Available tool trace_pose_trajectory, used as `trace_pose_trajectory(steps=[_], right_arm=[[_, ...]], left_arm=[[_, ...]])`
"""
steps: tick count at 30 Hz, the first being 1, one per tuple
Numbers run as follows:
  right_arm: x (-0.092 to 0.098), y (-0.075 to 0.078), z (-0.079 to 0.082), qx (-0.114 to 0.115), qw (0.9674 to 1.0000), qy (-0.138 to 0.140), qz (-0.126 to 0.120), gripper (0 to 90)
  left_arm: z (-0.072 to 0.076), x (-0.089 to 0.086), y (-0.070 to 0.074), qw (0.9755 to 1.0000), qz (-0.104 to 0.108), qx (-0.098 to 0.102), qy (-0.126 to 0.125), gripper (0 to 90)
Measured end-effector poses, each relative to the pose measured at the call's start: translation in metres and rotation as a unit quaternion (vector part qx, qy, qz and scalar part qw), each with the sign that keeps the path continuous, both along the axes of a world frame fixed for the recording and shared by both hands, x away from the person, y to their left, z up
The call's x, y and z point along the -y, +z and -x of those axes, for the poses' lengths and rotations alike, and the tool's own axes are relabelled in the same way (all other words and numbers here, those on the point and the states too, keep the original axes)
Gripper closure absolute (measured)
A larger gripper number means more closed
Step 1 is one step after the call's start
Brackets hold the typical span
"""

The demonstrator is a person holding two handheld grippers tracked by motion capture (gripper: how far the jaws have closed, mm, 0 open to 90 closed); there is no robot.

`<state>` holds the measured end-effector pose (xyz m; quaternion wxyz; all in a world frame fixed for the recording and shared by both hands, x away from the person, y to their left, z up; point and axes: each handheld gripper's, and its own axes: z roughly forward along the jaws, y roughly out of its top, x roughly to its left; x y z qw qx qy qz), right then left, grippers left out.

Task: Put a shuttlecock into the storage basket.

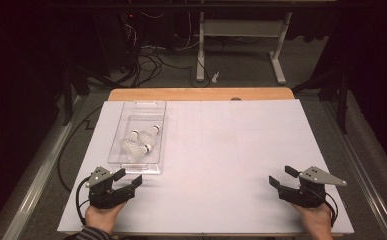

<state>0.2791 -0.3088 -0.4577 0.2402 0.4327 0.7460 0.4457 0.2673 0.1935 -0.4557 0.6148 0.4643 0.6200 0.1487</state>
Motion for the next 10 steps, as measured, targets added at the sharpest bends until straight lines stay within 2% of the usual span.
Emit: trace_pose_trajectory(steps=[10], right_arm=[[0.0, -0.0001, -0.0003, 0.0, 1.0, 0.001, 0.001, 29.9]], left_arm=[[-0.0002, -0.0008, 0.0007, 1.0, 0.006, 0.001, 0.001, 29.6]])
